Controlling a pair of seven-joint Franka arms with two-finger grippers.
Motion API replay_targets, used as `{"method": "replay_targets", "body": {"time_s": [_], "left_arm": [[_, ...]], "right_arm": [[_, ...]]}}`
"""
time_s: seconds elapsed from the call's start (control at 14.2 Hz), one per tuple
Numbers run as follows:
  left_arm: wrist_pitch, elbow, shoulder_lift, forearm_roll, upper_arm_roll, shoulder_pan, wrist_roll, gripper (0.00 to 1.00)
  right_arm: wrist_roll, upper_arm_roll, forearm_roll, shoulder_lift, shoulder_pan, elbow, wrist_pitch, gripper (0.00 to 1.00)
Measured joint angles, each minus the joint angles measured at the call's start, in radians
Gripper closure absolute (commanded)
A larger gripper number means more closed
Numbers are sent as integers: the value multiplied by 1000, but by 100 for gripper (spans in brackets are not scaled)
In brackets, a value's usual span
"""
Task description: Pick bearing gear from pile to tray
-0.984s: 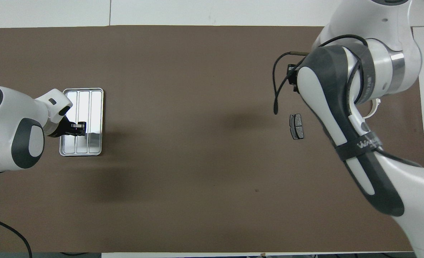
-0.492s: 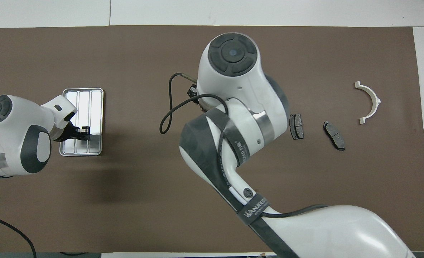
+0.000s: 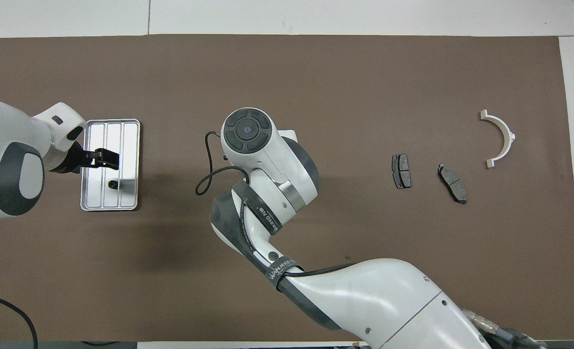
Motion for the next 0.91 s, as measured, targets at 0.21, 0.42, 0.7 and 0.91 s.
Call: {"method": "replay_targets", "body": {"time_s": [0.21,0.42,0.7,0.91], "left_arm": [[-28,21,-12,0,-10,-28,-70,0],[-30,21,-11,0,-12,-54,-106,0],[-30,21,-11,0,-11,-54,-109,0],[-30,20,-11,0,-11,-54,-123,0]], "right_arm": [[0,-7,-36,22,0,-35,68,100],[0,-7,-38,25,1,-73,124,100],[0,-7,-40,24,1,-74,117,0],[0,-13,-57,20,-10,-62,65,0]]}}
